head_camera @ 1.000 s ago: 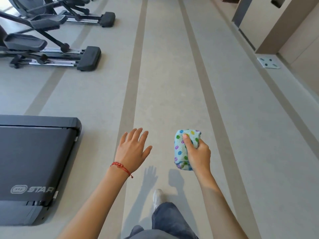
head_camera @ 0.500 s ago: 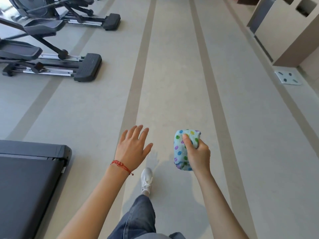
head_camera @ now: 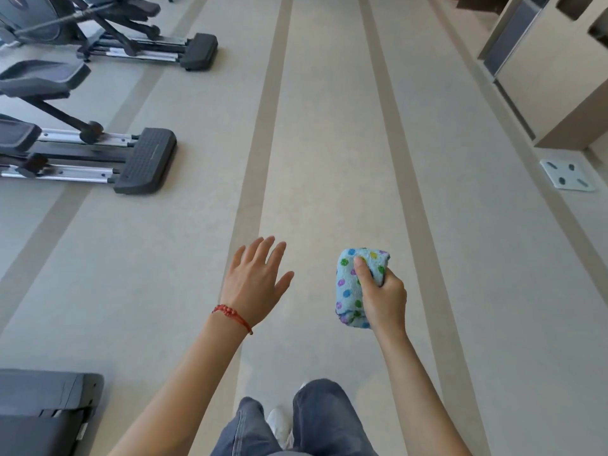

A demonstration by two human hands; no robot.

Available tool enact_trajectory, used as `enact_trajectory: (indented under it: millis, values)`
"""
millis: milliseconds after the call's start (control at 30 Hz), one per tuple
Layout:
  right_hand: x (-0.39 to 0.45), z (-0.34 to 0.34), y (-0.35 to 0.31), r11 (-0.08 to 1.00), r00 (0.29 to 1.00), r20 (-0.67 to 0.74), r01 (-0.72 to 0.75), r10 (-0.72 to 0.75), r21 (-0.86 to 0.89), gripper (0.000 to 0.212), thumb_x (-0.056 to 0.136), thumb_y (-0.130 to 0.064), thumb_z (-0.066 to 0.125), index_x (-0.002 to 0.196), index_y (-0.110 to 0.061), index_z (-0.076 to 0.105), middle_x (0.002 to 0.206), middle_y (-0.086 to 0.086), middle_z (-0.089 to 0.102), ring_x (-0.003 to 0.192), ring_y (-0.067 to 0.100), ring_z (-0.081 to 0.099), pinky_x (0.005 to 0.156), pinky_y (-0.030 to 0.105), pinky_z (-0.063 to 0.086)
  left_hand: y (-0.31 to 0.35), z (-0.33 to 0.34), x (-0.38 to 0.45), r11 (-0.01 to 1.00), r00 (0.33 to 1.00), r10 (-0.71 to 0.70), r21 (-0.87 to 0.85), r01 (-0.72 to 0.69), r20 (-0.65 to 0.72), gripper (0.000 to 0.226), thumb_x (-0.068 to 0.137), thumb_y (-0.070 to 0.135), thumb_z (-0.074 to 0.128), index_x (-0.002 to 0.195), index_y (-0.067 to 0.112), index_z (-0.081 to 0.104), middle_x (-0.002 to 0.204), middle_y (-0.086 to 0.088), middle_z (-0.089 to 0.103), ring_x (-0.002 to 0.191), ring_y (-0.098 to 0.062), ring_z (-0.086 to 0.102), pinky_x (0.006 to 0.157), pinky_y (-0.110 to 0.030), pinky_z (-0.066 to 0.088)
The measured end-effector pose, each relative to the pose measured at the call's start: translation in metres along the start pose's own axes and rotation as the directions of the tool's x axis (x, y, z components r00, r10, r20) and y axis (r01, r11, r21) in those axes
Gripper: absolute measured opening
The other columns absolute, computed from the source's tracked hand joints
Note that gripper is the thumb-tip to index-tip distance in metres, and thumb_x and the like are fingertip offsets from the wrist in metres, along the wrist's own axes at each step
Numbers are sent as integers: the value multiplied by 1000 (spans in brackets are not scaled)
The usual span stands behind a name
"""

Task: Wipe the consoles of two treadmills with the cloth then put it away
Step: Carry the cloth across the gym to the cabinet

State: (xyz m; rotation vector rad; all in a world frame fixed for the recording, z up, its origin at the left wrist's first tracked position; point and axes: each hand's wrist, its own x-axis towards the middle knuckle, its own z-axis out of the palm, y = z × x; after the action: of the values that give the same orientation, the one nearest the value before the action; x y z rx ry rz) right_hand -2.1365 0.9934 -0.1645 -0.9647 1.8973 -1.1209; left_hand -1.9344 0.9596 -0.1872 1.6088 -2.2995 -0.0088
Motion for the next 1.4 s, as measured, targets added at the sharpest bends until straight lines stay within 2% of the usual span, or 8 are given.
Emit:
enact_trajectory:
  millis: [167,333,567,767,933,1067,1200,1400]
  values:
    - [104,22,-22,1000,1000,3,12,-12,-2,25,86,-38,60,69,-22,56,69,-10,60,65,3,57,50,9,41,-19,36,101,1000,1000,15,-2,-15,-12,49,84,42,45,111,6,62,113,-15,63,103,-34,60,84,-47,50]
    - [216,40,-56,1000,1000,14,15,-15,18,27,86,-39,60,66,-22,55,66,-9,59,63,4,55,54,19,40,-30,65,212,1000,1000,-15,-4,15,-8,48,72,29,79,110,4,64,110,-17,64,101,-35,62,83,-49,51]
    - [362,59,-112,999,1000,28,2,-3,36,27,87,-39,59,69,-18,57,68,-7,59,64,8,57,55,20,42,-47,89,357,999,1000,-3,31,3,-18,52,84,43,40,110,6,64,110,-13,65,101,-32,62,82,-44,52]
    - [478,98,-147,1000,999,37,6,-7,30,28,87,-39,59,67,-19,56,66,-7,59,63,7,56,54,20,42,-81,124,476,998,1000,12,57,-10,-18,49,70,33,79,108,6,66,108,-14,66,99,-33,63,80,-45,52]
    - [590,142,-185,998,1000,24,3,-4,60,25,87,-38,59,69,-22,56,70,-8,60,66,4,57,55,18,42,-124,154,597,997,998,42,61,-39,-51,48,84,43,45,109,7,65,109,-12,65,100,-31,62,80,-43,51]
    - [680,178,-220,998,1000,2,-13,13,65,26,86,-39,60,67,-21,56,68,-7,60,65,6,57,55,20,42,-157,172,697,998,998,51,44,-50,-22,42,77,33,73,107,6,65,108,-13,65,98,-32,63,78,-43,52]
    - [758,204,-254,996,1000,-4,-26,26,80,25,85,-39,61,69,-20,58,70,-7,61,67,8,59,57,21,44,-182,182,790,996,997,72,55,-72,3,50,84,43,39,109,7,64,108,-12,65,99,-31,62,80,-42,52]
    - [874,227,-286,996,999,-14,-30,32,84,23,86,-38,60,70,-22,58,71,-8,62,67,6,59,58,20,46,-202,213,909,995,996,85,46,-86,20,49,85,44,43,110,8,64,109,-12,65,100,-31,63,80,-44,52]
